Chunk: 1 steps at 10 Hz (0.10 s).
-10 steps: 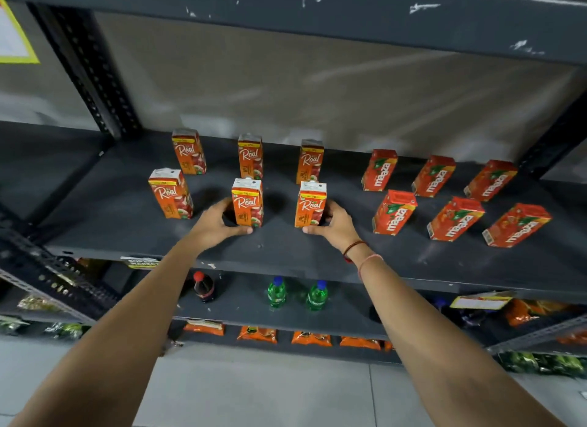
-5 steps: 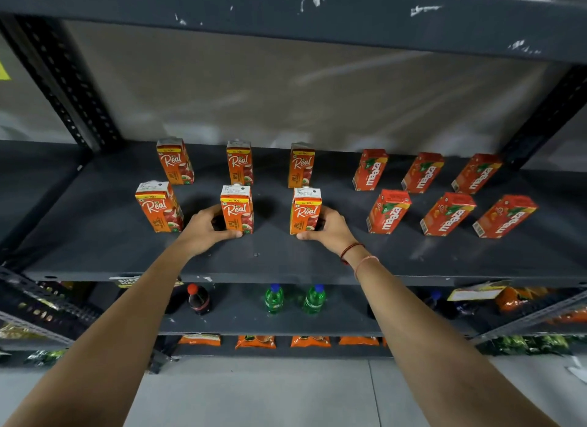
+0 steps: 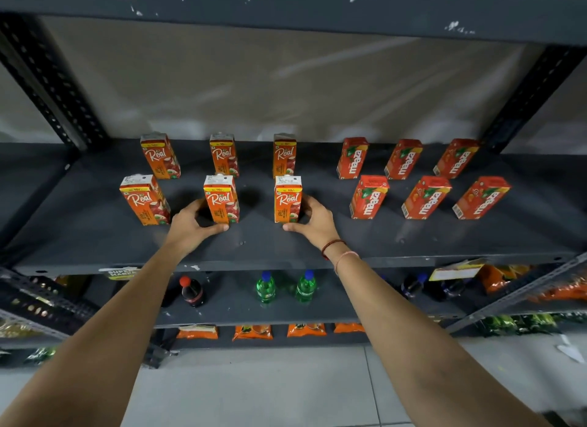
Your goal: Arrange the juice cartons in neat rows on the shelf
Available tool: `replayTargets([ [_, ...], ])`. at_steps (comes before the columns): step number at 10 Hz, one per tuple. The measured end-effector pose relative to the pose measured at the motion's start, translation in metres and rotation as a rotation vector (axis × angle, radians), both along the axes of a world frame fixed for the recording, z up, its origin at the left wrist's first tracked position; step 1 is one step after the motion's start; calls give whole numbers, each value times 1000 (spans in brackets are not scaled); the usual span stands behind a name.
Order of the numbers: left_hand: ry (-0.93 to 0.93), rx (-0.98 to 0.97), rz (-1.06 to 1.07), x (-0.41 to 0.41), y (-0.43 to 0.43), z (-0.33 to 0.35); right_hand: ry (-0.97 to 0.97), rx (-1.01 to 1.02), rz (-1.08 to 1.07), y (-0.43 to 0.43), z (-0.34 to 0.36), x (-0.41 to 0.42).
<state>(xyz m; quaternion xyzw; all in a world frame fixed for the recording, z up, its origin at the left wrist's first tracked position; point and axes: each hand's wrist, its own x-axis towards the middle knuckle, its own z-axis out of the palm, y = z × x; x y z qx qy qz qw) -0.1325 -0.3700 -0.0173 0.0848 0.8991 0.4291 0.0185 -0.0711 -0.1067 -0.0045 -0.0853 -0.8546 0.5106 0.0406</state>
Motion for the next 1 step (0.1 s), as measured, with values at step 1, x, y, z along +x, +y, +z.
replayTargets([
  [1, 79, 68, 111, 18, 5, -3, 36, 55, -118, -1, -7, 12],
])
